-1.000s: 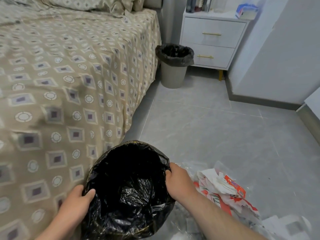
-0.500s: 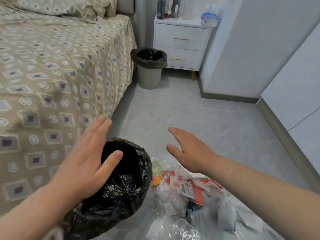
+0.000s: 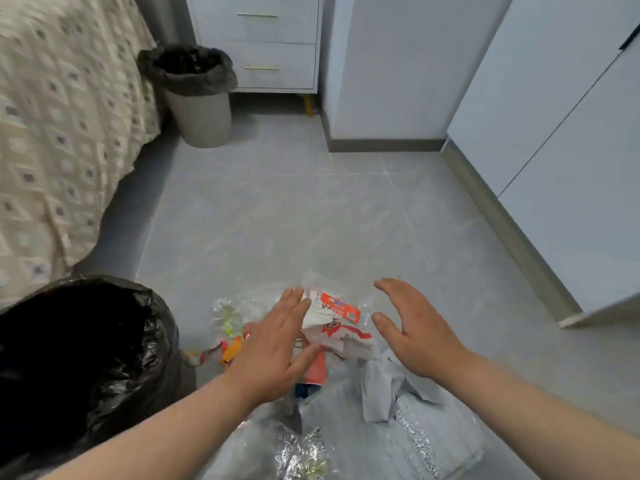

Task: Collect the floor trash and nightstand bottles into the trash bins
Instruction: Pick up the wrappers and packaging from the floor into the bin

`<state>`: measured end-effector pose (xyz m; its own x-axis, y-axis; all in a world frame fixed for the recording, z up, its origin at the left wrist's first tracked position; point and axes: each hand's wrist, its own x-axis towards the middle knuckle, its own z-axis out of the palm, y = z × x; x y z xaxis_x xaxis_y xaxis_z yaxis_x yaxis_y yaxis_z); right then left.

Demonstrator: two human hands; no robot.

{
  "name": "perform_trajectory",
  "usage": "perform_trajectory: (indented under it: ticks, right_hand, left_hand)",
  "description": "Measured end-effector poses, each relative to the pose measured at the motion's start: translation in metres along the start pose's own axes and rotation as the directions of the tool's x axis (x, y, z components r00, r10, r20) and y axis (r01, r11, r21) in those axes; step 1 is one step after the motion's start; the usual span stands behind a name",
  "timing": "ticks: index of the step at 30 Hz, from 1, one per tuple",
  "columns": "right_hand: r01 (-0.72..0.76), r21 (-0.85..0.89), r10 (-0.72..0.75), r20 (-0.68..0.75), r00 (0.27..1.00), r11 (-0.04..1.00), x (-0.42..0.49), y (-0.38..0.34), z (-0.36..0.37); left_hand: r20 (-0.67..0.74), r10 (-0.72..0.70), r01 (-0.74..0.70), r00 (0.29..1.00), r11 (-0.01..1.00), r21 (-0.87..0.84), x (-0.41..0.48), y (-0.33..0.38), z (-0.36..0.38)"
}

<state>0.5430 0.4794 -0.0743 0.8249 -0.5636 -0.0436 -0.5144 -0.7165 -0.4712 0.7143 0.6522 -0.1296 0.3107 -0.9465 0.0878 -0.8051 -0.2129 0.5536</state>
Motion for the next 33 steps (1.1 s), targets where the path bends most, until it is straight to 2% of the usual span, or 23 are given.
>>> perform_trajectory:
  ticks: [3,6,9,12,15,18,20,24,27,30,33]
  right_hand:
    - [-0.023,-0.010,0.024,0.055,0.998,1.000,-0.005,0.025,0.021]
    - [-0.095,-0.008,0.095,0.071,0.993,0.995,-0.010,0.052,0.039]
    - [-0.268,0.020,0.266,0.087,0.960,0.963,-0.017,0.077,0.057]
    - [-0.456,-0.047,0.456,0.174,0.873,0.889,-0.024,0.099,0.072]
    - [-0.537,-0.139,0.551,0.318,0.772,0.832,-0.030,0.107,0.084]
    - [-0.618,-0.091,0.594,0.413,0.690,0.781,-0.031,0.104,0.096]
    - [-0.673,-0.034,0.617,0.437,0.655,0.739,-0.031,0.100,0.106]
    - [-0.751,0.099,0.660,0.412,0.628,0.653,-0.030,0.086,0.122]
    - [-0.777,0.148,0.644,0.476,0.599,0.612,-0.033,0.074,0.133]
    - [-0.767,0.076,0.639,0.504,0.581,0.637,-0.035,0.064,0.136]
    - [-0.768,-0.001,0.687,0.447,0.572,0.641,-0.032,0.060,0.132]
  left_hand:
    - [0.089,-0.212,0.206,0.973,0.976,0.072,-0.008,-0.011,0.041]
    - [0.053,-0.400,0.378,0.915,0.895,0.235,-0.009,-0.017,0.062]
    - [0.061,-0.603,0.578,0.796,0.785,0.222,-0.011,-0.022,0.071]
    - [0.107,-0.701,0.677,0.705,0.711,0.190,-0.010,-0.026,0.073]
    - [0.135,-0.731,0.714,0.669,0.683,0.157,-0.008,-0.028,0.071]
    - [0.108,-0.729,0.718,0.676,0.685,0.126,-0.004,-0.032,0.066]
    - [0.096,-0.738,0.738,0.668,0.673,0.038,-0.003,-0.034,0.062]
    - [0.109,-0.733,0.740,0.671,0.652,-0.166,-0.001,-0.035,0.054]
    - [0.153,-0.718,0.733,0.678,0.650,-0.199,-0.001,-0.032,0.045]
    - [0.181,-0.711,0.733,0.680,0.648,-0.208,-0.003,-0.027,0.033]
    - [0.181,-0.679,0.702,0.711,0.677,-0.218,-0.004,-0.021,0.018]
